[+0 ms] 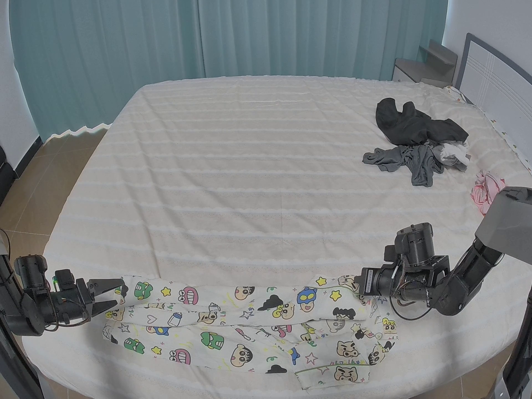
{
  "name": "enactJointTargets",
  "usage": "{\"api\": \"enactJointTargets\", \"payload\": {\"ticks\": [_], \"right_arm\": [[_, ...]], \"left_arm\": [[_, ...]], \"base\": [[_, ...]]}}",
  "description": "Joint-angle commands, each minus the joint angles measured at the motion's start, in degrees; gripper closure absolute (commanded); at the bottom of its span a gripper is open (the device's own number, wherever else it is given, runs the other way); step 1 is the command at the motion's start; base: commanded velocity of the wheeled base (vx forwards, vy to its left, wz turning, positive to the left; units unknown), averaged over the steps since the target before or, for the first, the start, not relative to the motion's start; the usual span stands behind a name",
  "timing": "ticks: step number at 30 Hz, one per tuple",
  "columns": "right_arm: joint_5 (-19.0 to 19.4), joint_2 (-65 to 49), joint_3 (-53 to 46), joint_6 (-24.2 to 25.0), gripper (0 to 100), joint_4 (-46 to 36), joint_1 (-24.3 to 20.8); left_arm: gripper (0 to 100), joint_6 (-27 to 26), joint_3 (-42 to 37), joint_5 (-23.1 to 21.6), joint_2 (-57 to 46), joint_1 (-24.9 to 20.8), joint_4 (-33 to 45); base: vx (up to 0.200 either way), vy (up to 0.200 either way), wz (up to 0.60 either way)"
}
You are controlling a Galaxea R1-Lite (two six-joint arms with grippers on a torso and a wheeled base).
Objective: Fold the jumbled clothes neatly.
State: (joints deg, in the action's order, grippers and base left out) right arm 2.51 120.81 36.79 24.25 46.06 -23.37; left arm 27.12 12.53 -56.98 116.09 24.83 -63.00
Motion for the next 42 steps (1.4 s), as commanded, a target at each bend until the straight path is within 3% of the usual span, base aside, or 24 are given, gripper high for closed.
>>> {"api": "enactJointTargets", "payload": {"ticks": [1, 3, 4, 19, 29, 34, 42], "right_arm": [[-0.67, 2.59, 0.65, -0.08, 100, -2.11, 0.52], [-0.67, 2.15, 0.56, -0.08, 100, -2.81, 0.52], [-0.67, 2.15, 0.56, -0.08, 0, -2.81, 0.52], [-3.92, -9.28, 2.58, -0.17, 0, -2.99, -1.68], [-2.25, -2.95, 3.73, 10.47, 0, -2.99, -10.03], [0.65, 2.68, 4.17, 13.19, 0, -2.99, -9.41], [1.88, 4.79, 3.37, 16.36, 0, -3.08, -4.67]], "left_arm": [[0, 0.03, 0.04, 0.03, 0.28, -0.05, -0.02], [0, 0.03, 0.04, 0.03, 0.28, -0.13, -0.02], [0, 0.03, 0.04, 0.03, 0.28, -0.13, -0.02], [0, 0.03, 0.04, -0.06, 0.36, -0.49, -0.02], [0, 0.03, 0.12, 0.03, 0.36, -0.49, -0.02], [0, 0.03, 0.39, 0.03, 0.89, -0.49, -0.02], [0, 0.03, 0.48, 0.03, 1.16, -0.49, -0.02]], "base": [[0.000, 0.000, 0.00], [0.000, 0.000, 0.00], [0.000, 0.000, 0.00], [0.000, 0.000, 0.00], [0.000, 0.000, 0.00], [0.000, 0.000, 0.00], [0.000, 0.000, 0.00]]}}
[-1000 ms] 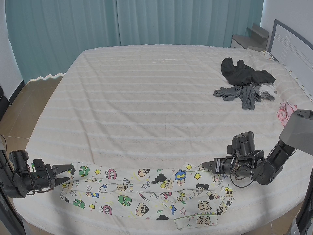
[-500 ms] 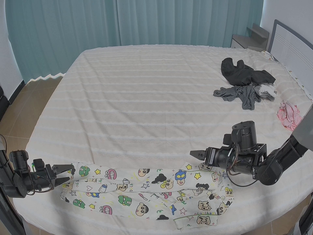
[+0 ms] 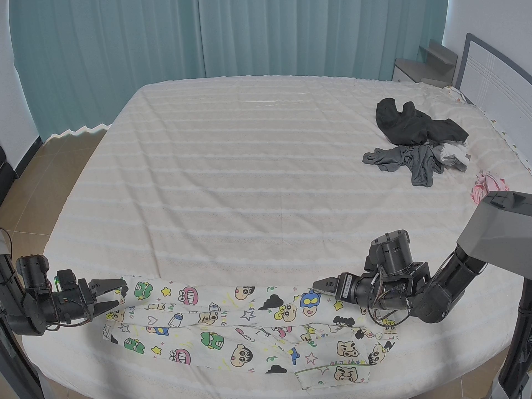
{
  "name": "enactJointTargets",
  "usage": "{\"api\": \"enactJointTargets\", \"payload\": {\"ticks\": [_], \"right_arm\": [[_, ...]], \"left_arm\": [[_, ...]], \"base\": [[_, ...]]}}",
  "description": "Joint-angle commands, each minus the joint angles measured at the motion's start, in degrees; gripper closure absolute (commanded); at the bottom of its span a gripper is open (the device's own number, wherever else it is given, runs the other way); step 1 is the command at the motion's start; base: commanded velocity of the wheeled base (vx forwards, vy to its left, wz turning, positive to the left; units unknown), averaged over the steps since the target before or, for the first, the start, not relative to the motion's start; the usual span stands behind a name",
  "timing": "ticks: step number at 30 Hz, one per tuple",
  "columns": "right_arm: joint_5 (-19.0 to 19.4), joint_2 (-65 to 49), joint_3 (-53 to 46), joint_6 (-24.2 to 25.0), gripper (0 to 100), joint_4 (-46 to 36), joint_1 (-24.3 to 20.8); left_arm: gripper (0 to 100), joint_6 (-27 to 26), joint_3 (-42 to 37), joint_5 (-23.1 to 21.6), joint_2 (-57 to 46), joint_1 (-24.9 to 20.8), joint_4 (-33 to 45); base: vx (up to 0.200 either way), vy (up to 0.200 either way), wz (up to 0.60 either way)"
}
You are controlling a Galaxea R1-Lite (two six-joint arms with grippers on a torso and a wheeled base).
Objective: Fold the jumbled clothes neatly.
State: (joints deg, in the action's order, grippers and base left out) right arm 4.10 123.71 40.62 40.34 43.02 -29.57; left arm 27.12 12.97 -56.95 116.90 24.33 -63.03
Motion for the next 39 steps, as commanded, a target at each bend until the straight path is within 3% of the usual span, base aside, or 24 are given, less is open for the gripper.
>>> {"api": "enactJointTargets", "payload": {"ticks": [1, 7, 11, 13, 18, 22, 25, 28, 30, 34, 39], "right_arm": [[0.30, 1.97, -0.45, 0.27, 0, -0.04, 1.71], [0.30, 1.53, -0.80, 0.53, 0, 0.13, 1.54], [0.21, -5.94, -3.09, 2.46, 0, 0.22, 2.33], [0.39, -10.51, -5.29, 3.69, 0, 0.22, 3.12], [0.12, -26.15, -14.78, 5.19, 0, 0.57, 4.26], [-1.11, -38.72, -22.25, 4.84, 0, 0.57, 4.35], [-1.37, -47.60, -26.38, 4.49, 0, 0.13, 4.44], [-0.93, -53.22, -28.31, 4.05, 0, -0.04, 4.17], [-0.93, -55.51, -28.84, 4.13, 0, -0.66, 3.65], [-1.20, -57.53, -28.93, 3.96, 0, -3.29, 2.15], [-1.28, -58.23, -29.28, 4.05, 0, -3.91, 0.66]], "left_arm": [[0, 0.03, 0.04, 0.00, 0.35, 0.01, 0.01], [0, 0.03, -0.23, 0.00, 0.35, 0.01, 0.01], [0, -1.55, 0.48, 1.76, 0.00, 0.01, 0.01], [0, -2.43, 1.36, 4.92, 0.09, -0.43, 0.01], [0, 0.12, 6.98, 20.92, 1.58, -6.84, 0.27], [0, 1.97, 13.04, 24.79, 1.84, -9.65, 2.38], [0, 1.97, 18.23, 24.79, 0.26, -10.27, 10.12], [0, 1.44, 24.29, 24.96, -2.55, -11.59, 22.60], [0, -1.72, 28.25, 25.84, -2.81, -12.29, 30.42], [0, -10.07, 32.91, 30.85, -3.17, -11.41, 36.92], [0, -13.41, 36.86, 31.73, -3.52, -11.41, 43.60]], "base": [[0.000, 0.000, 0.00], [0.000, 0.000, 0.00], [0.000, 0.000, 0.00], [0.000, 0.000, 0.00], [0.000, 0.000, 0.00], [0.000, 0.000, 0.00], [0.000, 0.000, 0.00], [0.000, 0.000, 0.00], [0.000, 0.000, 0.00], [0.000, 0.000, 0.00], [0.000, 0.000, 0.00]]}}
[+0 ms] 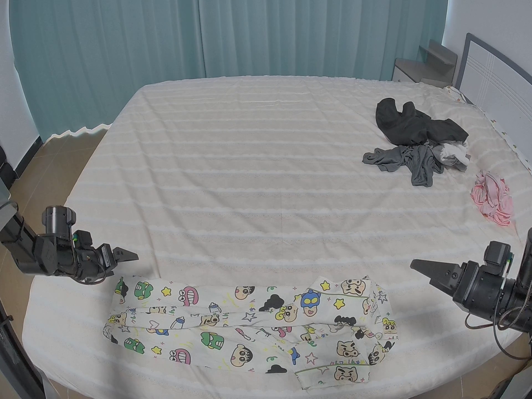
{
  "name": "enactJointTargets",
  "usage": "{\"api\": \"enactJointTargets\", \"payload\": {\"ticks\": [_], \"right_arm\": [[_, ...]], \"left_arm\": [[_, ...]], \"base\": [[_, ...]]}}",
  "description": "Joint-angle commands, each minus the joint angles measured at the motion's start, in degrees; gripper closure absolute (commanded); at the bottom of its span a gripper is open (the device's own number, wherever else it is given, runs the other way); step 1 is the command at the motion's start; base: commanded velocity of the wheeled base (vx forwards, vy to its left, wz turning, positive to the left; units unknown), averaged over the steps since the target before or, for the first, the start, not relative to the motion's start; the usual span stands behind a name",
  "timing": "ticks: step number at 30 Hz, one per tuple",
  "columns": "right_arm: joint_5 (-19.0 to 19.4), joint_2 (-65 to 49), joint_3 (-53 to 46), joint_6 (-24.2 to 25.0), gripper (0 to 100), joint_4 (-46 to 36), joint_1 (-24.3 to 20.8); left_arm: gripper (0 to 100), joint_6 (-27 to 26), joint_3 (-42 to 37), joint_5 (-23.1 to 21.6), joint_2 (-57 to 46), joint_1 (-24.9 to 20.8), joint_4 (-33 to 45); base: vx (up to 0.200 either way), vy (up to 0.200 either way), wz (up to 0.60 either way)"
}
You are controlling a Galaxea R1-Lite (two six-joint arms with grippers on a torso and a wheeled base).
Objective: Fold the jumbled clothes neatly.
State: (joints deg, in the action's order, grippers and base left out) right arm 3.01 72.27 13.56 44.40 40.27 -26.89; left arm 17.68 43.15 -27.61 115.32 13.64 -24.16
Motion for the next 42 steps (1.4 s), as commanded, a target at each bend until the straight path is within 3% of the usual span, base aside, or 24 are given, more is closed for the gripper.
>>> {"api": "enactJointTargets", "payload": {"ticks": [1, 6, 8, 15, 33, 34, 42], "right_arm": [[-0.29, -7.14, -2.66, -0.10, 0, -1.15, -2.90], [-0.29, -9.25, -2.92, -0.54, 0, -1.59, -4.57], [-0.20, -9.25, -2.75, -0.54, 0, -2.91, -4.66], [-0.29, -9.34, -2.83, -0.63, 0, -3.35, -5.98], [0.07, -8.90, -3.45, -0.63, 0, -3.35, -6.24], [0.07, -8.90, -3.45, -0.63, 0, -3.35, -6.24], [0.15, -8.90, -3.62, -0.63, 0, -3.35, -6.24]], "left_arm": [[0, -5.64, 8.00, 3.27, -1.68, -0.72, 5.62], [0, -8.89, 8.70, 4.32, -1.33, -0.63, 6.06], [0, -12.84, 8.79, 4.32, 0.08, -0.55, 8.08], [0, -19.35, 8.88, 4.32, 4.38, 0.25, 9.57], [0, -19.52, 8.61, 3.62, 8.08, -1.42, 9.84], [100, -19.52, 8.52, 3.62, 8.69, -1.86, 9.75], [100, -19.26, 8.61, 3.79, 8.78, -2.04, 9.92]], "base": [[0.000, 0.000, 0.00], [0.000, 0.000, 0.00], [0.000, 0.000, 0.00], [0.000, 0.000, 0.00], [0.000, 0.000, 0.00], [0.000, 0.000, 0.00], [0.000, 0.000, 0.00]]}}
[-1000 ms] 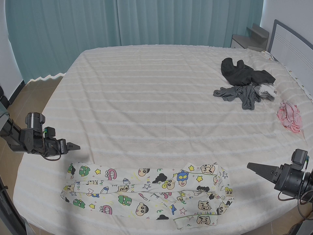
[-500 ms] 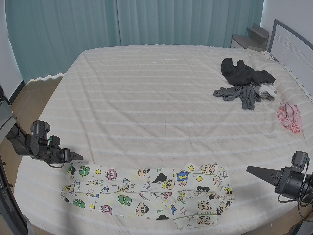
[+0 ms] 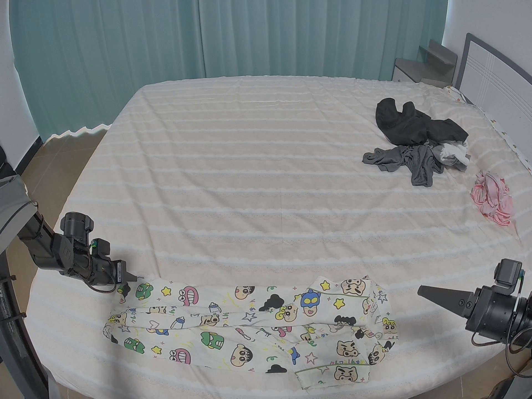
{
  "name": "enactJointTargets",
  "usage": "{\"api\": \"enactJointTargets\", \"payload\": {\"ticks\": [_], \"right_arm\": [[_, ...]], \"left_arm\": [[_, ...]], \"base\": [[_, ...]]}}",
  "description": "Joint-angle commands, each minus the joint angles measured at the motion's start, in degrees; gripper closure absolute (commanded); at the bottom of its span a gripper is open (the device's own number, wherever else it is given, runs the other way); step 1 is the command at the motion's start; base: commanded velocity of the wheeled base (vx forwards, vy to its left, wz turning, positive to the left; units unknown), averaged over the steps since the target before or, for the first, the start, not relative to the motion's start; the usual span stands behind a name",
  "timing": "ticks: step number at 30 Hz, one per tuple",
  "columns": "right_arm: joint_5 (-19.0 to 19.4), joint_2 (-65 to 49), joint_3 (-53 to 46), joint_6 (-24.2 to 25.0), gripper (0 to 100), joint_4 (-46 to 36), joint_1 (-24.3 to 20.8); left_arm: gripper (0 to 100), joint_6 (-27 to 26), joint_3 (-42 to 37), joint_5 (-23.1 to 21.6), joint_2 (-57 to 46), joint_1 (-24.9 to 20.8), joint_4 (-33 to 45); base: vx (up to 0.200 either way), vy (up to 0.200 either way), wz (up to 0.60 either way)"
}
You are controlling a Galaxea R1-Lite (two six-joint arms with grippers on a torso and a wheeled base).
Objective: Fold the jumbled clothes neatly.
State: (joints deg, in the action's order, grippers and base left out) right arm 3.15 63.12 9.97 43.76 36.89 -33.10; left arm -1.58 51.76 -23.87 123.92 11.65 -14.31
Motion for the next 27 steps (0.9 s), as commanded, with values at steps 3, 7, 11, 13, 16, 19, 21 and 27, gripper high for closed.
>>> {"api": "enactJointTargets", "payload": {"ticks": [3, 7, 11, 13, 16, 19, 21, 27], "right_arm": [[0.11, 0.25, -0.04, 0.09, 0, 0.03, -0.04], [0.19, 0.33, -0.04, 0.09, 0, 0.03, -0.04], [0.19, 0.42, -0.13, 0.09, 0, 0.03, -0.04], [0.19, 0.42, -0.13, 0.09, 0, 0.03, -0.04], [0.19, 0.51, -0.13, 0.09, 0, 0.03, -0.04], [0.19, 0.51, -0.13, 0.09, 0, 0.03, -0.13], [0.19, 0.51, -0.13, 0.09, 0, 0.03, -0.13], [0.46, 1.04, -0.22, 0.09, 0, 0.03, -0.13]], "left_arm": [[100, 0.09, 0.09, 0.14, 0.10, 0.21, 0.07], [100, 0.18, 0.27, 0.05, -0.34, 0.30, 0.07], [100, 1.58, 0.45, 0.05, -1.93, 0.21, 0.07], [100, 2.82, 0.71, 0.05, -2.45, 0.21, -0.01], [100, 4.49, 1.15, -0.12, -3.33, 0.21, -0.10], [100, 4.57, 1.76, -0.12, -3.42, 0.47, -0.01], [100, 4.92, 2.38, -0.12, -3.33, 0.65, -0.01], [100, 10.37, 5.81, -0.39, -2.80, 0.65, 0.07]], "base": [[0.000, 0.000, 0.00], [0.000, 0.000, 0.00], [0.000, 0.000, 0.00], [0.000, 0.000, 0.00], [0.000, 0.000, 0.00], [0.000, 0.000, 0.00], [0.000, 0.000, 0.00], [0.000, 0.000, 0.00]]}}
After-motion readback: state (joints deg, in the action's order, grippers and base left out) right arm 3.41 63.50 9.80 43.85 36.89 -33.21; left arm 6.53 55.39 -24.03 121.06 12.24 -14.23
